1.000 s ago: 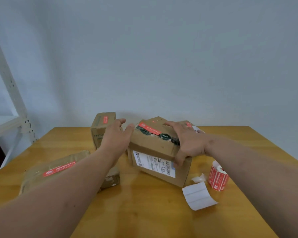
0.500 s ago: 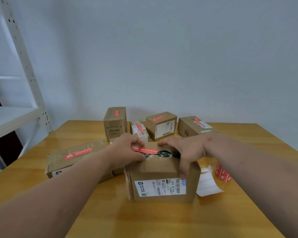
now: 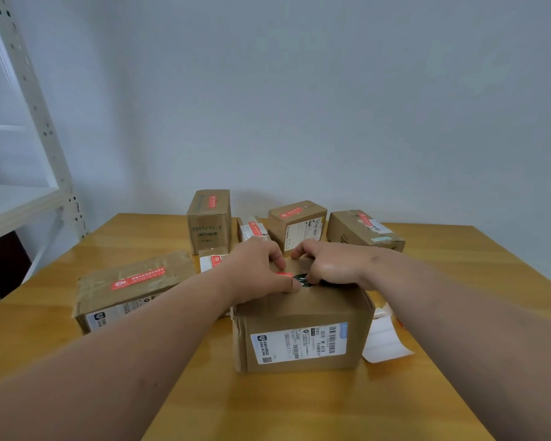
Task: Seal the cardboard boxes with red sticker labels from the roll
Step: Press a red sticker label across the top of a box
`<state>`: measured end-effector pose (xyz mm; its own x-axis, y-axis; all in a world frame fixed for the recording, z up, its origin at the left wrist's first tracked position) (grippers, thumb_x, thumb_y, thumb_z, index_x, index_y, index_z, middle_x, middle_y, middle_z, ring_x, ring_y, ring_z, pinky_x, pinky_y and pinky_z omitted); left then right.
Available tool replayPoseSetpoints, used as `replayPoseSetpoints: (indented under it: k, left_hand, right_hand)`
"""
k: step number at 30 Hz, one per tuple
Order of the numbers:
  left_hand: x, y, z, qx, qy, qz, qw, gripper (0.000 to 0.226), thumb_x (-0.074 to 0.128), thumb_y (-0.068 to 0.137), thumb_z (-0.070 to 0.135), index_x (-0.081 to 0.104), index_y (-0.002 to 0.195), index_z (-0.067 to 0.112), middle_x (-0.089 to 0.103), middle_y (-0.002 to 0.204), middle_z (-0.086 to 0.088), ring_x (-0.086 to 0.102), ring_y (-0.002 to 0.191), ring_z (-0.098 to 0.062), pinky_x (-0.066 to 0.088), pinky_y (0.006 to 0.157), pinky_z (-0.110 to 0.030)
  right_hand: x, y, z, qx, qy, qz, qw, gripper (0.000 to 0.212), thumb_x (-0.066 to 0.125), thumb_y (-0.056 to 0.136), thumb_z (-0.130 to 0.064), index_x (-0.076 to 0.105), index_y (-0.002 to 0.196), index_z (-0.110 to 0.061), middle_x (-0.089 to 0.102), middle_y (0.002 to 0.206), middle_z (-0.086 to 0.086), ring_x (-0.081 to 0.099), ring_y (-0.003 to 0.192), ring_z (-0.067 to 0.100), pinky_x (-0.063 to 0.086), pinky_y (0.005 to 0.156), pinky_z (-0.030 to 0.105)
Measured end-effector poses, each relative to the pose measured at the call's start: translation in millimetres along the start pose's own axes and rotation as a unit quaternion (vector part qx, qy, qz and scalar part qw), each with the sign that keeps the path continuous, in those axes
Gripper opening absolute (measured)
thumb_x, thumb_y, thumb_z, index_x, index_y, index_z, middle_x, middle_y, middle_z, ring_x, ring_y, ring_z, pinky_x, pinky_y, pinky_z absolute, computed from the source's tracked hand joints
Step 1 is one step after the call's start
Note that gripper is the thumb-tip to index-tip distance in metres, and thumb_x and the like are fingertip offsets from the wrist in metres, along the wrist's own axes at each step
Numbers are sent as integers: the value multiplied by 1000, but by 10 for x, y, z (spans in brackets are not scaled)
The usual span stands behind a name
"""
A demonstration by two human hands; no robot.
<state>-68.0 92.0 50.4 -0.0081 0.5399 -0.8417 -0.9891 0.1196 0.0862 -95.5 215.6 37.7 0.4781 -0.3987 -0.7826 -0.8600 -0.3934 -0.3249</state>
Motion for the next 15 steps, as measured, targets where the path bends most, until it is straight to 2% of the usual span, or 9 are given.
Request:
replayPoseSetpoints:
  k: [7,11,15]
  left_hand:
    - [-7,104,5,-10,31,9,999,27,78,75,42,65,85,20,63,89,4,59,85,-13,52,73,-31]
    - [-8,130,73,12,89,3,996,17,70,84,37,66,80,21,65,82,6,60,79,-11,49,63,-24]
    - [-14,118,148,33,114,0,993,22,59,93,30,67,82,12,67,83,-2,63,80,-18,51,66,-28]
  right_hand:
    - [8,65,65,5,18,-10,1000,55,58,89,-10,42,136,-34,48,134,6,54,112,25,46,101,44]
    - [18,81,95,9,32,-16,999,53,58,89,-10,43,133,-35,52,128,7,58,108,26,48,99,45]
    - [20,97,111,9,38,-18,999,53,57,88,-10,43,133,-34,52,129,8,57,110,27,47,100,46]
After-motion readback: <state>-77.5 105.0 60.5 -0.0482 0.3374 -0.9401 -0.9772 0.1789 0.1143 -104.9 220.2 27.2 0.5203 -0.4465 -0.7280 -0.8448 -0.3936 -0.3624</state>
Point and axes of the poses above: each hand's wrist, its own y-axis towards the middle knuckle, its own x-axis out of the palm, z = x × y, the point moved 8 cm from there along y, towards the middle knuckle
